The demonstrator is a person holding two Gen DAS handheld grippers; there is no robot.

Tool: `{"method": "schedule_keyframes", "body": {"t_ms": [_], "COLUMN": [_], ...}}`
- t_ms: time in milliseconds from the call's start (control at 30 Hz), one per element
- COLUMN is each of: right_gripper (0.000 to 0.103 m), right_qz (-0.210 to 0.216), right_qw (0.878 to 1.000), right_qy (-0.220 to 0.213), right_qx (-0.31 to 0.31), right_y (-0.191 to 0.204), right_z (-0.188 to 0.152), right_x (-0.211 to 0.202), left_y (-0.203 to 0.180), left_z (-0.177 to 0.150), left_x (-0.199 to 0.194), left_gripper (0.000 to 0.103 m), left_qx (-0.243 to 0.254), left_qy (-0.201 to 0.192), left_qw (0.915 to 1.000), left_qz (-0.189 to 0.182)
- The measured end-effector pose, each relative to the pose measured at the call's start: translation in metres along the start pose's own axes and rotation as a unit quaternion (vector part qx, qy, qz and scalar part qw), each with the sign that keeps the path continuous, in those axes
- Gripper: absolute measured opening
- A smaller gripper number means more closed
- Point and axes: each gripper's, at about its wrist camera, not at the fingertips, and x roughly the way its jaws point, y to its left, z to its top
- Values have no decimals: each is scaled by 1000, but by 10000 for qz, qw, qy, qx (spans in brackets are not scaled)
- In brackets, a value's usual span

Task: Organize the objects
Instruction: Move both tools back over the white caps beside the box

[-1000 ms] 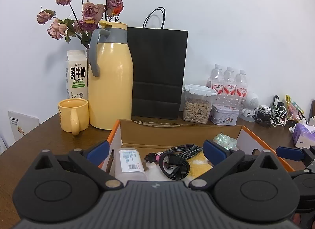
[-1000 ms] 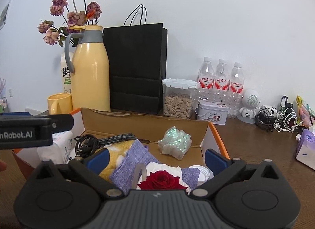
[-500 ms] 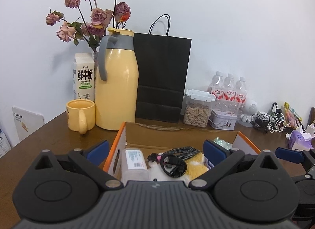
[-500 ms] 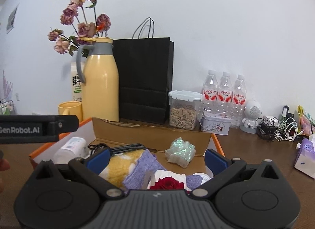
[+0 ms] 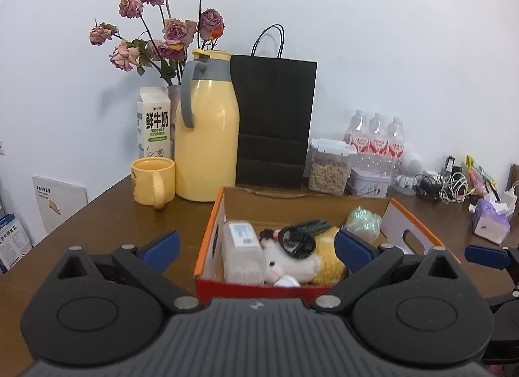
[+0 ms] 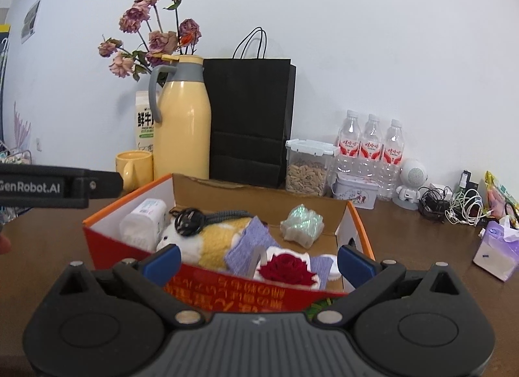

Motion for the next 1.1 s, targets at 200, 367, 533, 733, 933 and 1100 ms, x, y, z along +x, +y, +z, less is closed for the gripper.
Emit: {"method": "schedule_keyframes", "body": {"t_ms": [200,367,533,733,933,1100], "right_gripper": [103,103,103,100,78,57], "right_qz": [44,65,147,218,426,585], "right_qw": [9997,9988,9976,9957,9931,9910], "right_qy": [233,447,650,884,1089,1208], "right_qx": [-81,-184,-209,-169,-95,-15], "right_y": [5,10,13,13,13,15], "right_z": [-17,-30,-42,-58,-67,-70], "right_x": [-12,-17,-18,-14,-8,-2], "left_y": [8,13,17,24,28,28], "left_z": [-13,-24,-37,-50,-61,-67], "left_x": [-10,-16,-19,-21,-20,-18], "left_gripper": [103,103,103,103,103,103], "left_qx": [46,128,216,244,257,252], "left_qy": [175,352,540,739,895,976], "left_qw": [9998,9993,9983,9969,9955,9948], "left_qz": [33,70,105,136,160,149]}}
